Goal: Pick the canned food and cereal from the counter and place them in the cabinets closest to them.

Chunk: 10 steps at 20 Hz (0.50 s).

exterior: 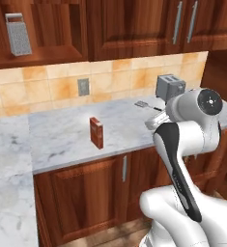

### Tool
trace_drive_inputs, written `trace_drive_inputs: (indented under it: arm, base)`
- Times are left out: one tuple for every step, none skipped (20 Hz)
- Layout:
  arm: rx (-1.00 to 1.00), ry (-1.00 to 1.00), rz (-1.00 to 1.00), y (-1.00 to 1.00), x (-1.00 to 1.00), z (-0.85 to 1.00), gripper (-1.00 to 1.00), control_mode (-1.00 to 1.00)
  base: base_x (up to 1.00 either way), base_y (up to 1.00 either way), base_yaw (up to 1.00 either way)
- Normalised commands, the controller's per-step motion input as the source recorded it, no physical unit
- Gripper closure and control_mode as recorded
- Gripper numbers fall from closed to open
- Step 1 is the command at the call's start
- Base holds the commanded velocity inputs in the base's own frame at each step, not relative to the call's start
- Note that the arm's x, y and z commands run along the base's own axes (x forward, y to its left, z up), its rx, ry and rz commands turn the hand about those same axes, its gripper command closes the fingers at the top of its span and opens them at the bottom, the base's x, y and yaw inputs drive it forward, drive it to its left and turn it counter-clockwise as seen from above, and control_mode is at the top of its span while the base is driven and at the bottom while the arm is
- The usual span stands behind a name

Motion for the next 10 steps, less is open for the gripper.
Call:
trace_drive_inputs:
  arm:
    - [0.0,0.0,0.0,0.0,0.0,0.0,-1.0,1.0]
    - [0.0,0.0,0.0,0.0,0.0,0.0,-1.0,1.0]
    - [0.0,0.0,0.0,0.0,0.0,0.0,-1.0,1.0]
    - [0.0,0.0,0.0,0.0,0.0,0.0,-1.0,1.0]
    - [0.0,0.0,0.0,0.0,0.0,0.0,-1.0,1.0]
    - [0.0,0.0,0.0,0.0,0.0,0.0,-1.0,1.0]
    - [0.0,0.0,0.0,0.0,0.0,0.0,-1.0,1.0]
    - [0.0,0.0,0.0,0.0,0.0,0.0,-1.0,1.0]
    - [0.0,0.0,0.0,0.0,0.0,0.0,-1.0,1.0]
    - [0.0,0.0,0.0,0.0,0.0,0.0,-1.0,1.0]
  base:
    - [0.71,0.44,0.0]
    - [0.7,0.45,0.0]
    - [0.7,0.44,0.0]
    - [0.69,0.44,0.0]
    - [0.69,0.45,0.0]
    - [0.69,0.45,0.0]
    - [0.69,0.47,0.0]
    - [0.66,0.45,0.0]
    - [0.61,0.44,0.0]
    - [0.57,0.42,0.0]
